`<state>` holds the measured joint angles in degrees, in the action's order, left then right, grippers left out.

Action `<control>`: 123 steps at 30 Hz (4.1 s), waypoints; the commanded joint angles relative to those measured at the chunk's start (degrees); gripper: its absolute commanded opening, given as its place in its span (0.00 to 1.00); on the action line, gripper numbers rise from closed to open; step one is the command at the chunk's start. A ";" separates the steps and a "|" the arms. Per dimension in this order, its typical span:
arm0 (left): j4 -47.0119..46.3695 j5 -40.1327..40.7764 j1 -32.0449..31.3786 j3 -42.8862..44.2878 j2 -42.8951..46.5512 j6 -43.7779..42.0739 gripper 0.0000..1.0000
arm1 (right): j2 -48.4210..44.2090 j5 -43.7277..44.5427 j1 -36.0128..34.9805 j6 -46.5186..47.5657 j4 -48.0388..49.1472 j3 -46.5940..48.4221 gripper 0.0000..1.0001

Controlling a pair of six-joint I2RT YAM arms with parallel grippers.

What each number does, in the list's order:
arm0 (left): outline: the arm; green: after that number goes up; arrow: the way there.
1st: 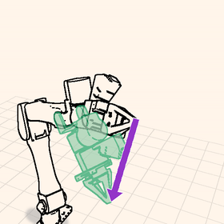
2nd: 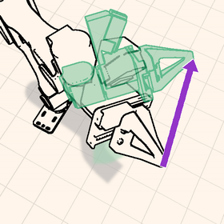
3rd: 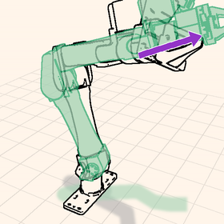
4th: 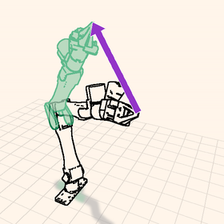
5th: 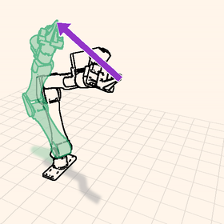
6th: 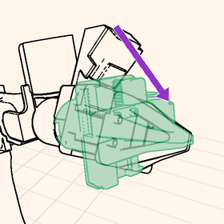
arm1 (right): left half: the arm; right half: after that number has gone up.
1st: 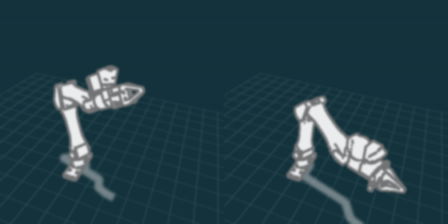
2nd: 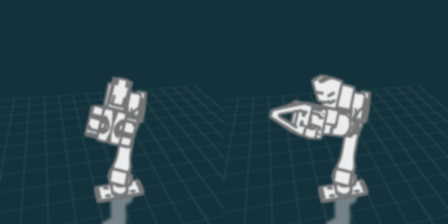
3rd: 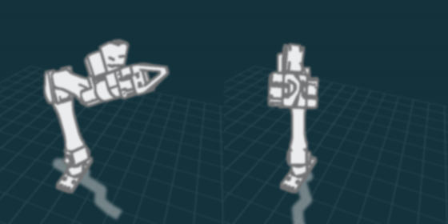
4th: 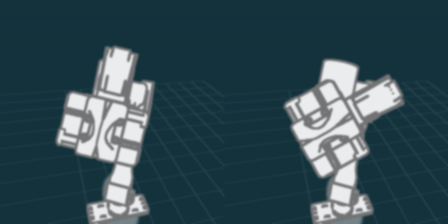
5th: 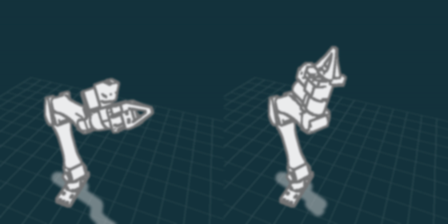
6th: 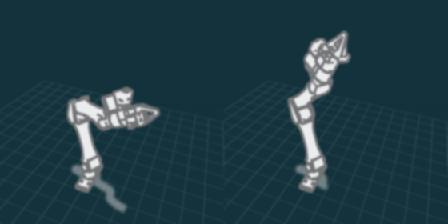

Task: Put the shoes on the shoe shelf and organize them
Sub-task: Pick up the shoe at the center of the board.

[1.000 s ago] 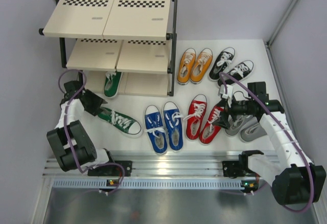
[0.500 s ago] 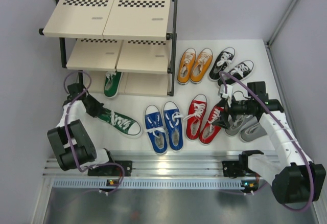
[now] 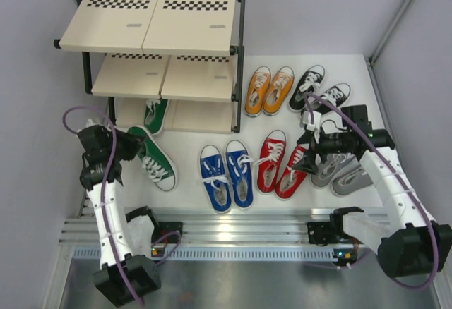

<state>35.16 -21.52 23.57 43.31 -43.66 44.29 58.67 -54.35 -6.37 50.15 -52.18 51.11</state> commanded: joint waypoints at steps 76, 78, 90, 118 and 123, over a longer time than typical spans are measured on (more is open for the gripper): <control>-12.04 -23.12 -12.41 3.28 9.12 12.32 0.52 | 22.98 9.72 -41.27 -52.88 50.18 14.11 0.00; -12.39 -24.71 -12.41 2.22 9.38 8.38 0.64 | 22.54 8.83 -39.95 -49.65 46.58 13.75 0.00; -5.71 -28.31 -17.41 5.65 18.24 -30.09 0.86 | 25.17 8.20 -36.26 -9.41 6.25 21.66 0.00; -6.15 -29.22 -46.84 7.23 -0.19 -53.61 0.81 | 28.42 30.35 -41.09 15.86 -15.05 36.25 0.00; -6.24 -19.02 -59.84 8.11 -6.86 -55.28 0.81 | 26.94 29.21 -40.65 15.33 -15.23 35.99 0.00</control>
<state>30.06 -47.66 -31.35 49.84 -48.03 -8.29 87.83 -22.13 -47.07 64.97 -68.07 83.77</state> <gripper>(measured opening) 0.808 0.253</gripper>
